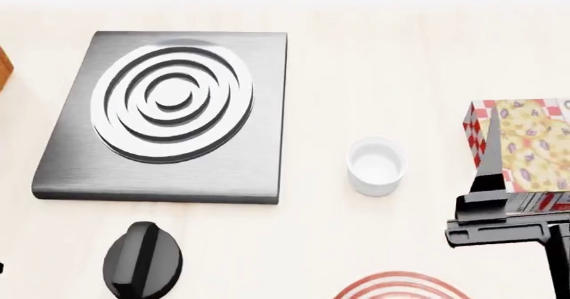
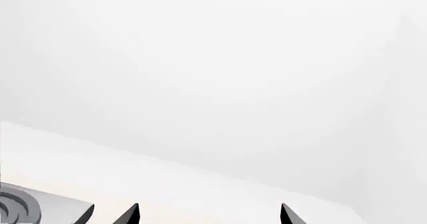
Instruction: Pick the akita bowl on the ramekin and place it on the plate.
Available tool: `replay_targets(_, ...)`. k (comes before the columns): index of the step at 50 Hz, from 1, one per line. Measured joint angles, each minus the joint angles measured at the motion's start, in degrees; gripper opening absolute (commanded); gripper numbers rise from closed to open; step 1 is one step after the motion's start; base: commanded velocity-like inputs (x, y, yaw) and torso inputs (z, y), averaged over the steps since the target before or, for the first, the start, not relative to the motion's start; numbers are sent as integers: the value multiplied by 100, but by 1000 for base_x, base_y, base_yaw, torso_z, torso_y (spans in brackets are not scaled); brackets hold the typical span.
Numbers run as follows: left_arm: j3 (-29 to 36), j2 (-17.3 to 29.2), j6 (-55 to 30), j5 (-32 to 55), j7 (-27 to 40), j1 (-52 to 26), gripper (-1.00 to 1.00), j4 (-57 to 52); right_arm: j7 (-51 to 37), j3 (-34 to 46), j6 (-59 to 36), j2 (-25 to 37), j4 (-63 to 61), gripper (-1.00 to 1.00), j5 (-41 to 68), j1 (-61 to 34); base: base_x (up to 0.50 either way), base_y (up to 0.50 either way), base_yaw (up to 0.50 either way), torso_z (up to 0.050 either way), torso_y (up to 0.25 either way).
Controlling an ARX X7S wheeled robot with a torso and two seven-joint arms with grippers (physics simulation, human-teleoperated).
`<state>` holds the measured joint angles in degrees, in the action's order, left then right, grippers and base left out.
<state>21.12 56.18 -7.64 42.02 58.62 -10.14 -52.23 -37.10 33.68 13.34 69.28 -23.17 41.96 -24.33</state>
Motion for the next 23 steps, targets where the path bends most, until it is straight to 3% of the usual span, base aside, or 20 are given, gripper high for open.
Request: replay_targets(23, -157, 86, 219, 46, -20, 64, 100, -67, -801, -691, 1065, 323, -363, 100, 143, 342, 0, 0, 0, 0, 250)
